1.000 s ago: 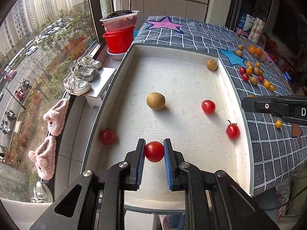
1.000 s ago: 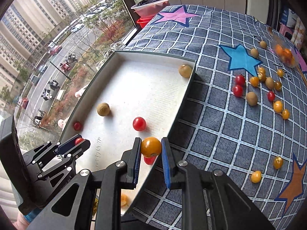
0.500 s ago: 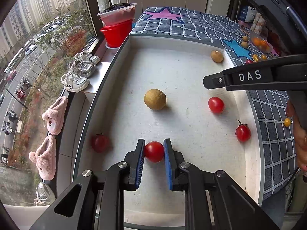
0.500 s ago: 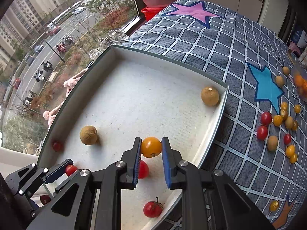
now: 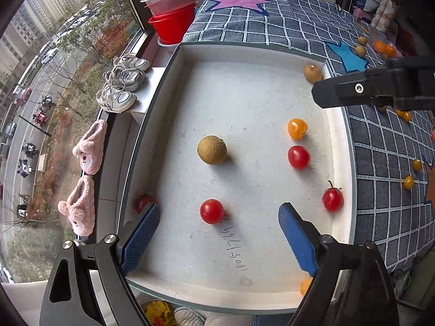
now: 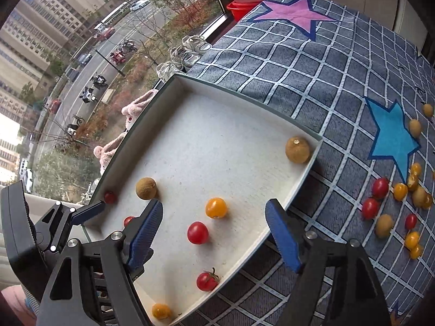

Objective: Organize fruits
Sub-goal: 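Carry both tomatoes over the white tray and open both grippers, then move both open tools back over the cloth toward the fruits, then close the left gripper on a red tomato while the right gripper grasps a yellow tomato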

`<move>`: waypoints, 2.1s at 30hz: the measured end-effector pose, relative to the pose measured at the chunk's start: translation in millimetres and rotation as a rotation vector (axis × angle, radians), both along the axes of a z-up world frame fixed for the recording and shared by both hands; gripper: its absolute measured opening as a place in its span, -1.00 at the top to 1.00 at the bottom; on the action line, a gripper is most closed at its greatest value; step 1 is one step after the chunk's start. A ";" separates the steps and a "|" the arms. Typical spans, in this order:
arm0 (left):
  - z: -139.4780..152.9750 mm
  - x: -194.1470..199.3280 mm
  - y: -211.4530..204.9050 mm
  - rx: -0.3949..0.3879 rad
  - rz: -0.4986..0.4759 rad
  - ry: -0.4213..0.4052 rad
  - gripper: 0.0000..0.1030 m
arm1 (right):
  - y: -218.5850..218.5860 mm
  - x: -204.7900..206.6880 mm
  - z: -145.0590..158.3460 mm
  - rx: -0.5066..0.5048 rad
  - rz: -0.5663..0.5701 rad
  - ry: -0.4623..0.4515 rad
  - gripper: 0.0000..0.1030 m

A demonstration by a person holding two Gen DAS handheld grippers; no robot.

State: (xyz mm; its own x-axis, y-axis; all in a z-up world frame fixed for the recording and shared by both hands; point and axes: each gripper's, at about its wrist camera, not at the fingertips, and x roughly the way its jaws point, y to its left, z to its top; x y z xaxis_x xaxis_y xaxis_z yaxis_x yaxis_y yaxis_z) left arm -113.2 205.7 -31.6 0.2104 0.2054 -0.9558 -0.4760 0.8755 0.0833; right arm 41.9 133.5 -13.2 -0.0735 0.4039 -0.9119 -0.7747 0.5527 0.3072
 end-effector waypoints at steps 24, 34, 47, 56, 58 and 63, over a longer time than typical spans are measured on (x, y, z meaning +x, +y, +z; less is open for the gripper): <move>32.4 186.8 -121.9 -0.093 -0.061 0.109 -0.73 | -214.2 109.9 -17.1 -0.380 -0.292 0.102 -0.57; -16.3 230.3 -106.1 -0.141 -0.160 0.150 -0.47 | -219.0 126.7 -39.0 -0.376 -0.390 0.100 -0.57; -44.4 249.0 -105.5 -0.131 -0.256 0.169 -0.15 | -212.4 160.1 -59.4 -0.409 -0.405 0.021 -0.45; -54.0 250.8 -105.0 -0.132 -0.258 0.151 0.03 | -188.5 193.0 -77.0 -0.405 -0.386 -0.004 -0.15; -49.3 252.1 -108.2 -0.131 -0.270 0.142 0.40 | -177.4 193.4 -76.0 -0.399 -0.375 -0.015 0.04; -45.3 256.1 -113.0 -0.175 -0.268 0.142 0.60 | -167.4 195.6 -68.8 -0.366 -0.377 0.031 0.60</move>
